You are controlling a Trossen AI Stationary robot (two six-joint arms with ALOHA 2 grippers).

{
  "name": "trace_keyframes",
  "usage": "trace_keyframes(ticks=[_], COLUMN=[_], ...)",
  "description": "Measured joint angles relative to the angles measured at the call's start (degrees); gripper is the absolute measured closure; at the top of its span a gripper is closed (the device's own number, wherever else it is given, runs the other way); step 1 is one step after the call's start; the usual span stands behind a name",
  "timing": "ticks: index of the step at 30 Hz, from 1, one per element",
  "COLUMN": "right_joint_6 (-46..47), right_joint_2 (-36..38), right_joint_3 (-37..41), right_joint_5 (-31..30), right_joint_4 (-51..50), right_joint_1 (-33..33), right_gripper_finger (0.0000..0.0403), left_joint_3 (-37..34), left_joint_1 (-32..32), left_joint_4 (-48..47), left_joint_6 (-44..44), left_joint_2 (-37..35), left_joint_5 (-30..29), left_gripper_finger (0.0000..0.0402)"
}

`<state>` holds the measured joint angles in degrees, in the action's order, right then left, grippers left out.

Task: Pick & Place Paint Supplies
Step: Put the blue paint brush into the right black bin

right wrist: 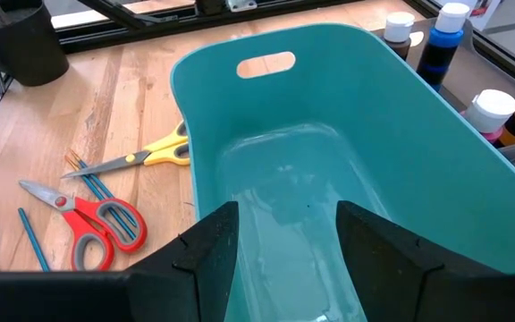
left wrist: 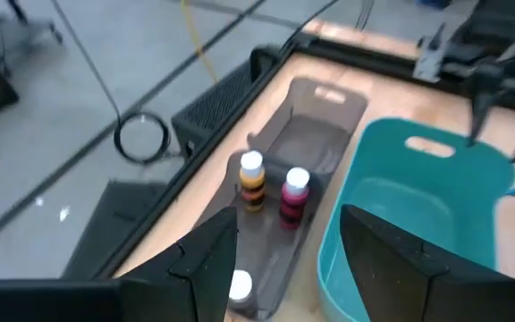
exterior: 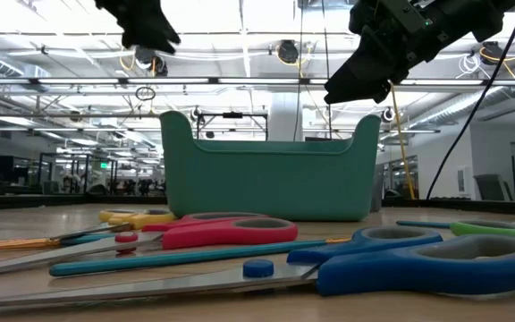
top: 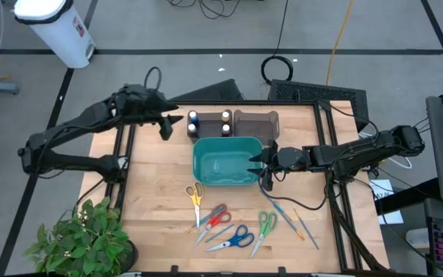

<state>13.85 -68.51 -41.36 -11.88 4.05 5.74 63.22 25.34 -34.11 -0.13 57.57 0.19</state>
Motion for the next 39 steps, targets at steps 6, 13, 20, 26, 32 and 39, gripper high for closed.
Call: trace_keyframes(ticks=[6,13,20,26,32,39], right_joint_6=[0.0,0.0,0.0,0.43,-0.3,-3.22], right_joint_2=[0.0,0.0,0.0,0.0,0.0,0.0], right_joint_3=[-0.02,0.0,-0.02,0.0,-0.02,0.0], right_joint_5=[-0.01,-0.02,-0.02,0.06,3.45,10.2], right_joint_4=[0.0,0.04,0.04,0.02,0.09,4.94], right_joint_1=[-0.02,-0.02,-0.02,-0.02,0.19,3.29], right_gripper_finger=[0.0222,0.0222,0.0222,0.0222,0.0222,0.0222], left_joint_3=[0.0,-0.03,-9.09,-21.22,-32.28,-43.06], left_joint_1=[-2.76,-6.48,-9.86,-10.09,-10.12,-10.12], left_joint_4=[-0.58,-6.31,1.71,11.03,19.63,27.0], left_joint_6=[3.0,5.14,8.03,6.61,4.03,0.87], left_joint_2=[-5.47,-8.69,-12.81,-20.73,-29.8,-36.89], left_joint_5=[2.88,6.36,9.17,9.86,9.9,10.34], left_gripper_finger=[0.0194,0.0194,0.0195,0.0194,0.0194,0.0194])
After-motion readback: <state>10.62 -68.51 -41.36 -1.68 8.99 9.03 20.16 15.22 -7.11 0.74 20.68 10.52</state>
